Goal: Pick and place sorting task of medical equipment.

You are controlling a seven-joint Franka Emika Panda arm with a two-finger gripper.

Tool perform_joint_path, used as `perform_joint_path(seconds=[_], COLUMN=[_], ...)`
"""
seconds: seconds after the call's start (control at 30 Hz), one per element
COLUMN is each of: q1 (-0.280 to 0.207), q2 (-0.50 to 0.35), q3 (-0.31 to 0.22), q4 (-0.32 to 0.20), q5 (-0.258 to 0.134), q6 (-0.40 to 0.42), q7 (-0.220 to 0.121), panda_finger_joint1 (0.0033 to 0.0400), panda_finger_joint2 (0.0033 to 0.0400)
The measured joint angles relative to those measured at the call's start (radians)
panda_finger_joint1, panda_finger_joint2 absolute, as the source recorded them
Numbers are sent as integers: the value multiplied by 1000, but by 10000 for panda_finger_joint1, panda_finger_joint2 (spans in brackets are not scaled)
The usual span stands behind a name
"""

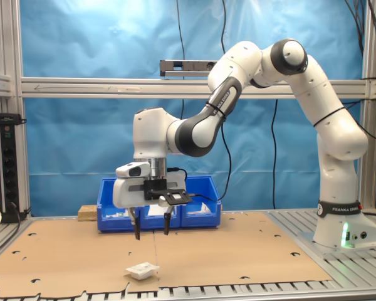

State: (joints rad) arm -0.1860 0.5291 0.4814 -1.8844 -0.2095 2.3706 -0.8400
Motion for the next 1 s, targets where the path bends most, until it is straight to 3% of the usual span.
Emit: perform_joint_path(seconds=[0.4, 1.0], q1=[2, 29], q2=[98, 147], q3=[-7, -48], q4=[64, 100], q5=[-23, -27], q6=[1, 2], q7=[-12, -53], panda_finger_joint1=[400, 400], panda_finger_joint2=[400, 400])
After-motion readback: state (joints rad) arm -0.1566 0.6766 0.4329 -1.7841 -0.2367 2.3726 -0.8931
